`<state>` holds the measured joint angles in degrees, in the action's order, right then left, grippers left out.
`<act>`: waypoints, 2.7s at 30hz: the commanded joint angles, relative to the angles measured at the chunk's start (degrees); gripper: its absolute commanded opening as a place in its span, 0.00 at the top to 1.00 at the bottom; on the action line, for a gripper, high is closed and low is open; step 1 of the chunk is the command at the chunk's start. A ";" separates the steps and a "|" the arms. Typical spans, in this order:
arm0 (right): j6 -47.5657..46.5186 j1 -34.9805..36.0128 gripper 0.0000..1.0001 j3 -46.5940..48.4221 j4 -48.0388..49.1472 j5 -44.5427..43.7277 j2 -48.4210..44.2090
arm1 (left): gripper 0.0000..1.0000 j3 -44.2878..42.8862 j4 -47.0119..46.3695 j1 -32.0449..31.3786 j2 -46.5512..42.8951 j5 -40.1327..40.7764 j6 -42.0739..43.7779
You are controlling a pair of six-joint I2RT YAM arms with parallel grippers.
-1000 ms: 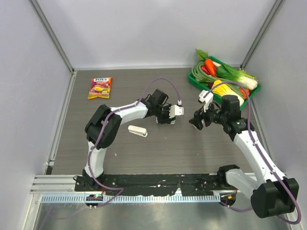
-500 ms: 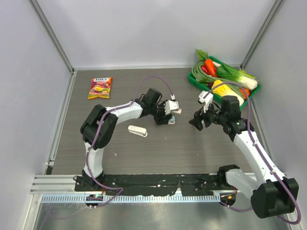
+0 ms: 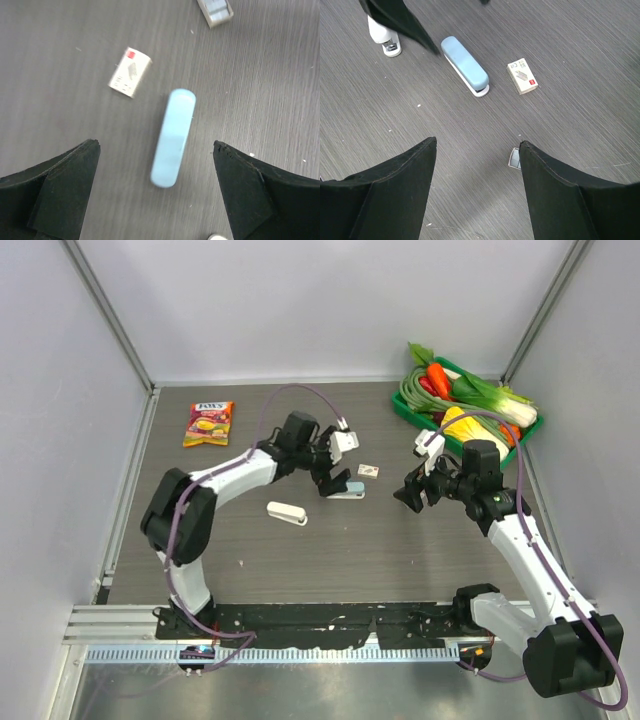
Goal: Load the staples into the stapler
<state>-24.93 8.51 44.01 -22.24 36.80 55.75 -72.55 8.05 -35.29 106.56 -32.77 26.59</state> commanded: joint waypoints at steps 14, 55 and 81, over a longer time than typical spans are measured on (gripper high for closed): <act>-0.91 -0.08 0.27 -0.94 2.11 4.25 -3.01 | 0.00 13.05 29.04 8.30 -16.66 -3.70 39.42; -3.47 16.53 0.28 -5.60 10.72 6.35 -0.11 | 1.00 10.95 0.39 1.63 -23.95 -21.36 -6.71; -0.21 21.28 0.28 -0.24 19.43 16.64 9.38 | 1.00 5.76 8.91 -1.98 -23.33 -26.46 -7.78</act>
<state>-26.20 29.47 41.15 -4.75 48.82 64.07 -63.79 15.25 -36.77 83.79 -57.06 16.95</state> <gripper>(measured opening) 0.725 0.341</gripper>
